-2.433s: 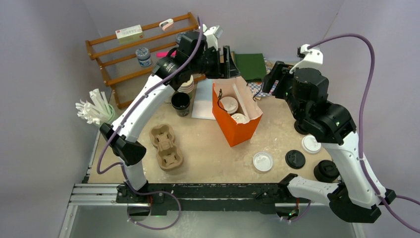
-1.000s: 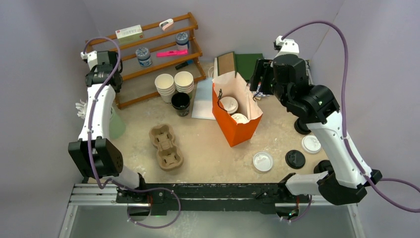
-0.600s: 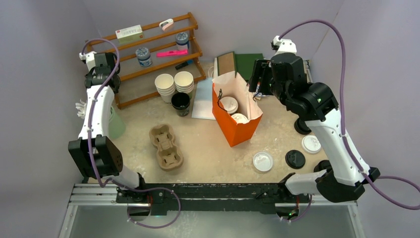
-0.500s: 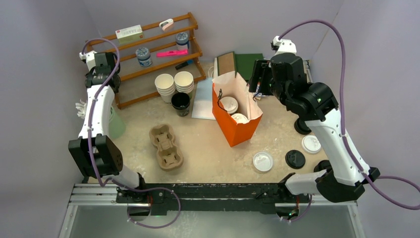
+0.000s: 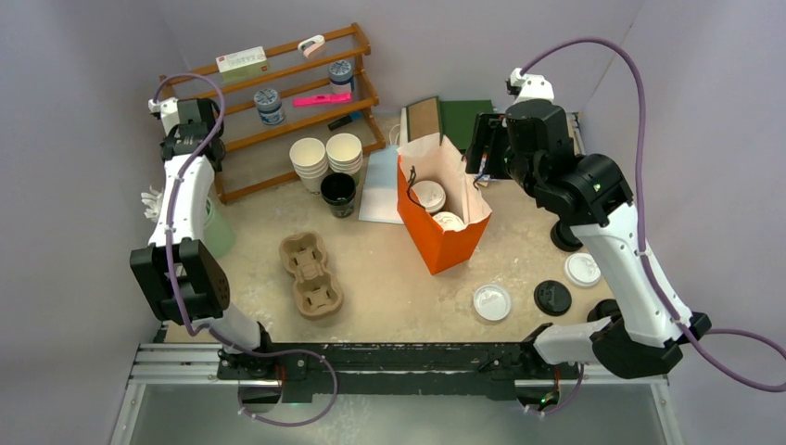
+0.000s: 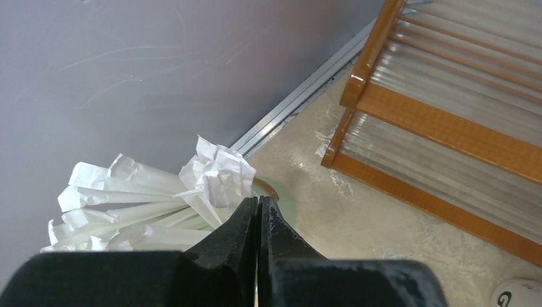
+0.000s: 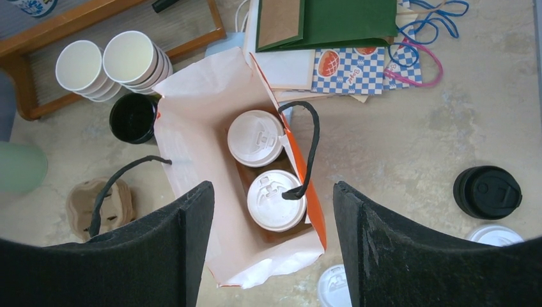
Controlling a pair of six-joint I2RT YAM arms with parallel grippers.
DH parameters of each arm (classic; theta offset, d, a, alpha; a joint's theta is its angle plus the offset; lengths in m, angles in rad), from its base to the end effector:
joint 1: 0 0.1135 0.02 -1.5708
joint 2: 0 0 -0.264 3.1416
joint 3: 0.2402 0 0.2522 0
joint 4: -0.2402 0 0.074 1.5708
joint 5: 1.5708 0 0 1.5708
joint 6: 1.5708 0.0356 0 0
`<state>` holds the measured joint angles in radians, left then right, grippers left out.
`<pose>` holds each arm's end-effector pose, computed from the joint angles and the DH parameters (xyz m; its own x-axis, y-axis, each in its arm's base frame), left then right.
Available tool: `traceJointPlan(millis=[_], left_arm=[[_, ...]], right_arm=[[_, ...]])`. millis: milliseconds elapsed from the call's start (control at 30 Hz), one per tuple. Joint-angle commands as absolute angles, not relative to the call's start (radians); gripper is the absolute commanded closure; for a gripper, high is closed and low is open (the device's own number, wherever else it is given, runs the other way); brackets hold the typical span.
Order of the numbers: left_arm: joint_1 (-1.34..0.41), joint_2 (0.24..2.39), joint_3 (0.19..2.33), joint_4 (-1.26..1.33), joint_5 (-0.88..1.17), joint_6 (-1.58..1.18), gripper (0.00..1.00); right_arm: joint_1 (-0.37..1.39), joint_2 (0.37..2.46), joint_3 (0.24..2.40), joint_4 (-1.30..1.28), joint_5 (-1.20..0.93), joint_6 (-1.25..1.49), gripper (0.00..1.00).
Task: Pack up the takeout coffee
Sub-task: Pick up the straw from the storage cup.
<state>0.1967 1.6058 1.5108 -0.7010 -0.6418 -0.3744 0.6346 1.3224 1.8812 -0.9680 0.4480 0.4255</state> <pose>0.3396 0.0894 0.3406 -0.4448 -0.3873 -0.8075 -0.7842 0.6039 0.1423 0.1930 0.1229 0.5079 -0.3803 0.1820 -0.9068 -0.0629 0.9731 0.2217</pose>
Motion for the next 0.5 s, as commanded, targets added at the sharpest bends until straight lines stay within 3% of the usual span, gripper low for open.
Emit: traceJointPlan(millis=[0,233,467], left_arm=[[0.213,1.601,1.535,-0.698,-0.665,-0.393,1.0],[0.212,1.414,1.558,-0.715,-0.516,-0.511,1.0],[0.212,1.292,1.711,-0.716,-0.329,-0.617,1.0]], right_arm=[[0.635,1.332,1.907,-0.961,0.43,0.417,0.3],[0.635,1.339,1.909,-0.938,0.423,0.421,0.3],[0.635,1.324,1.877,-0.923,0.403,0.418,0.3]])
